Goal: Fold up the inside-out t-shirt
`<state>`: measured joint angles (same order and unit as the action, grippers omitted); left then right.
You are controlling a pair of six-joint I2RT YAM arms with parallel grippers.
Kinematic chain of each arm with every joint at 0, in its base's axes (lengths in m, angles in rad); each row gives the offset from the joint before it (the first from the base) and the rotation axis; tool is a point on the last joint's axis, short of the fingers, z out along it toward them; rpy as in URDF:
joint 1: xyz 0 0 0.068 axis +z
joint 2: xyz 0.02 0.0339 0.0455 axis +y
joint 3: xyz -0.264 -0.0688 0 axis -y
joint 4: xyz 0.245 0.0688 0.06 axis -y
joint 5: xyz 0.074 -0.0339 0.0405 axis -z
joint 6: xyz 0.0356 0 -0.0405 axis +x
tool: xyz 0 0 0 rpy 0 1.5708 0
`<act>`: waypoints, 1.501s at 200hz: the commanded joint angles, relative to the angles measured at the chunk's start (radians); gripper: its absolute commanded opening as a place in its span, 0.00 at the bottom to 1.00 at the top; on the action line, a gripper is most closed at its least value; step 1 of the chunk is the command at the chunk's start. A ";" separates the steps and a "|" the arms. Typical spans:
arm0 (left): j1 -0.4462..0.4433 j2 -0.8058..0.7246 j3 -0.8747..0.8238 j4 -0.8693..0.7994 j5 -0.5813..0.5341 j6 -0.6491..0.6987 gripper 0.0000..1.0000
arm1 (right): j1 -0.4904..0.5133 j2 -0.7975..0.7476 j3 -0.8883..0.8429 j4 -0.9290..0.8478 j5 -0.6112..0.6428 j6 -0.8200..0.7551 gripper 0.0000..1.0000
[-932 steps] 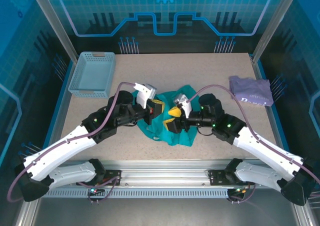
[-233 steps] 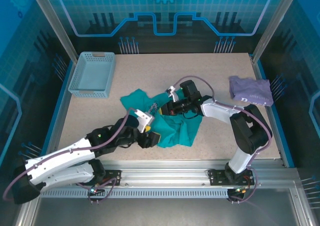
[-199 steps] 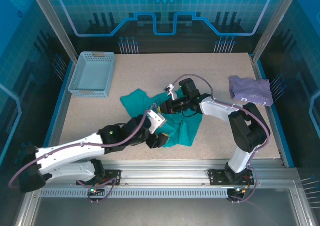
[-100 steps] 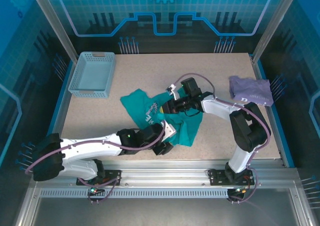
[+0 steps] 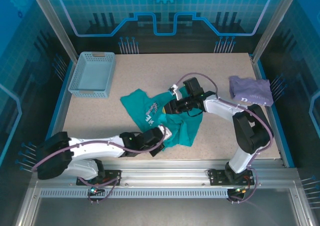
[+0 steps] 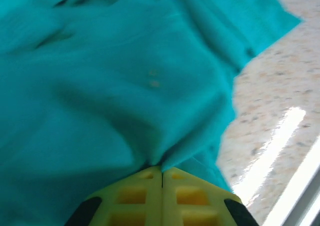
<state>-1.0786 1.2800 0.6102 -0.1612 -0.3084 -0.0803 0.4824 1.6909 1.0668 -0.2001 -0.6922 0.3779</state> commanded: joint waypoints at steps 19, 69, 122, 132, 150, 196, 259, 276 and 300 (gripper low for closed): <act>0.121 -0.214 -0.098 -0.033 -0.005 -0.127 0.00 | -0.018 -0.059 -0.015 -0.044 0.023 -0.039 0.26; 0.179 -0.277 -0.120 -0.094 0.017 -0.202 0.09 | -0.018 -0.049 -0.028 -0.025 0.009 -0.040 0.28; 0.082 -0.289 -0.013 -0.074 -0.035 -0.046 0.44 | -0.070 -0.113 -0.082 -0.027 0.017 -0.039 0.31; 0.044 -0.249 0.026 -0.073 -0.067 0.022 0.48 | -0.091 -0.137 -0.100 -0.027 0.021 -0.038 0.33; -0.011 -0.136 0.114 -0.092 -0.096 0.124 0.53 | -0.132 -0.175 -0.132 -0.027 0.027 -0.035 0.34; -0.038 0.155 0.325 -0.146 -0.069 0.263 0.56 | -0.269 -0.291 -0.269 0.031 0.042 0.021 0.36; -0.003 0.372 0.478 -0.246 -0.040 0.308 0.54 | -0.345 -0.409 -0.355 0.030 0.055 0.027 0.37; 0.007 0.395 0.491 -0.254 -0.057 0.307 0.48 | -0.346 -0.413 -0.360 0.030 0.050 0.026 0.38; 0.019 0.403 0.495 -0.246 -0.059 0.307 0.34 | -0.345 -0.415 -0.368 0.039 0.041 0.032 0.38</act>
<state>-1.0733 1.6741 1.0718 -0.3737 -0.3672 0.2142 0.1493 1.2930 0.7170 -0.1707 -0.6357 0.4004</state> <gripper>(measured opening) 0.397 0.376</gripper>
